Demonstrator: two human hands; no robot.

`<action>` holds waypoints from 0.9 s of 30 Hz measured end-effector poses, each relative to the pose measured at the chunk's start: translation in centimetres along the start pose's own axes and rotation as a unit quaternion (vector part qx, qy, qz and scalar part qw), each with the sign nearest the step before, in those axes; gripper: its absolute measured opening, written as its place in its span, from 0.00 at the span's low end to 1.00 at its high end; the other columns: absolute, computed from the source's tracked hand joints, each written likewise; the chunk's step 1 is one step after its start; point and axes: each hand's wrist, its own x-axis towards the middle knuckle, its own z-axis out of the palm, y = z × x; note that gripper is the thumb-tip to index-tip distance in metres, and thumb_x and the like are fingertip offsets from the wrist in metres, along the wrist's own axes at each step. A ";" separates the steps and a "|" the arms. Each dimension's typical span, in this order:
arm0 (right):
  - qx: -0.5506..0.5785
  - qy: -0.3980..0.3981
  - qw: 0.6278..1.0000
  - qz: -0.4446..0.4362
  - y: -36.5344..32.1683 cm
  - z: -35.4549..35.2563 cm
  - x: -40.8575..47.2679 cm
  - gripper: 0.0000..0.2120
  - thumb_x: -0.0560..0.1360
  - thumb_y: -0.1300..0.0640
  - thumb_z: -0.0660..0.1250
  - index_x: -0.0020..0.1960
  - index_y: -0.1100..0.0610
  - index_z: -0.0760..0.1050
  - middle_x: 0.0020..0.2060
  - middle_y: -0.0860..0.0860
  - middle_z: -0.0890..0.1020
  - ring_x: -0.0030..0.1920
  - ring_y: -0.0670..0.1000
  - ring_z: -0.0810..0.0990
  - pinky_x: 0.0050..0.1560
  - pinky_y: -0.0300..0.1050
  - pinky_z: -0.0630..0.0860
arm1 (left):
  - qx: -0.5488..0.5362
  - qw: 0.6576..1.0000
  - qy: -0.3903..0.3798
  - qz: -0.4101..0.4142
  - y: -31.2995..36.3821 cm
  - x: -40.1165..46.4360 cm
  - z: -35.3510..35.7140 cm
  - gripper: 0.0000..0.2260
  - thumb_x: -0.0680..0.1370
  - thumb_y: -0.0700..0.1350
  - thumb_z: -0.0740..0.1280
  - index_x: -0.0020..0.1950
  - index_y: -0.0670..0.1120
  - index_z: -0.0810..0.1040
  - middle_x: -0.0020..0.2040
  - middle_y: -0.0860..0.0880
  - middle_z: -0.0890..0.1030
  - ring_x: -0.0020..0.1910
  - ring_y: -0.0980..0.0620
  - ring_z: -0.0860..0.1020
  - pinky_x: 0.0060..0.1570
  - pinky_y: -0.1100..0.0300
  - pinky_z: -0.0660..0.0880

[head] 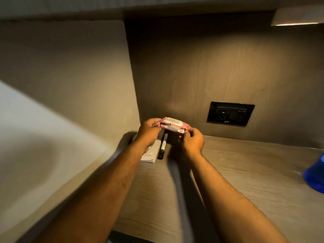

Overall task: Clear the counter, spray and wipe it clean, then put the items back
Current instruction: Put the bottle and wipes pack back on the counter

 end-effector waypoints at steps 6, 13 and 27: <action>-0.056 0.069 0.996 0.006 1.2 -11.6 1.4 0.10 0.77 0.65 0.63 0.52 0.58 0.81 0.48 0.58 0.84 0.46 0.54 0.81 0.53 0.53 0.80 | -0.036 0.996 -0.078 0.002 1.2 -4.3 9.5 0.13 0.75 0.33 0.63 0.57 0.42 0.81 0.41 0.56 0.82 0.41 0.61 0.78 0.42 0.74 0.73; -0.112 0.079 0.989 0.045 3.7 -19.6 1.7 0.11 0.78 0.63 0.63 0.56 0.55 0.81 0.47 0.53 0.84 0.45 0.53 0.82 0.50 0.52 0.81 | -0.023 0.986 -0.140 -0.082 -0.9 -8.4 16.4 0.13 0.77 0.36 0.62 0.54 0.48 0.82 0.50 0.47 0.84 0.50 0.48 0.80 0.53 0.49 0.77; -0.352 -0.030 0.935 -0.010 3.9 -20.4 1.3 0.11 0.78 0.59 0.61 0.57 0.54 0.79 0.55 0.53 0.82 0.51 0.53 0.79 0.54 0.52 0.79 | 0.135 0.980 -0.145 -0.029 -1.0 -9.4 15.9 0.12 0.76 0.36 0.64 0.50 0.52 0.80 0.50 0.51 0.82 0.50 0.50 0.78 0.54 0.53 0.76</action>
